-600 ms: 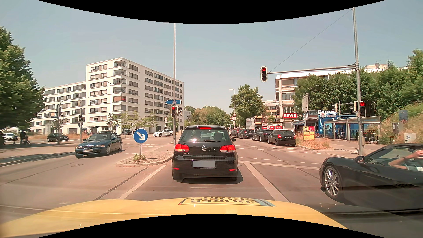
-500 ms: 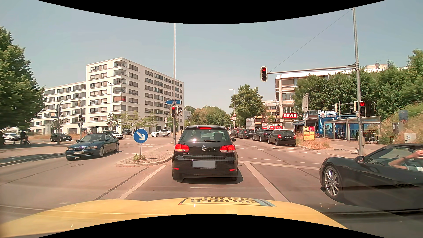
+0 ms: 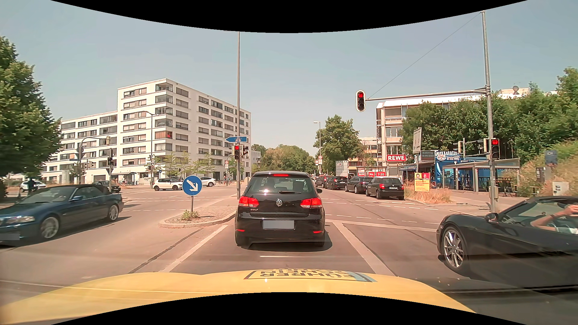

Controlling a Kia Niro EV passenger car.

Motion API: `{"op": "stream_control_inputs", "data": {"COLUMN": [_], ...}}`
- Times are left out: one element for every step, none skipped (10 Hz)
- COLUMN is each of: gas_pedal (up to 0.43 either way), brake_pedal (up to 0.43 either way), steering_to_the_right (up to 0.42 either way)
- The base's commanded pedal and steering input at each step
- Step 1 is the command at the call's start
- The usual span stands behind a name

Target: Follow the waypoints while adhering to traffic rules and regulations

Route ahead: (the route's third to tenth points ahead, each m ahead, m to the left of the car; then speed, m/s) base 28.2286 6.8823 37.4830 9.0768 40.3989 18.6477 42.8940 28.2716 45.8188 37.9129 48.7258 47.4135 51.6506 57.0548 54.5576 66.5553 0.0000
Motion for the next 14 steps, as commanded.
{"op": "stream_control_inputs", "data": {"gas_pedal": [0.000, 0.000, 0.000, 0.000, 0.000, 0.000, 0.000, 0.000, 0.000, 0.000, 0.000, 0.000, 0.000, 0.000], "brake_pedal": [0.201, 0.201, 0.201, 0.195, 0.201, 0.201, 0.207, 0.207, 0.207, 0.207, 0.207, 0.207, 0.207, 0.207], "steering_to_the_right": [-0.011, -0.009, -0.009, -0.008, -0.009, -0.008, -0.008, -0.008, -0.008, -0.008, -0.008, -0.008, -0.008, -0.008]}}
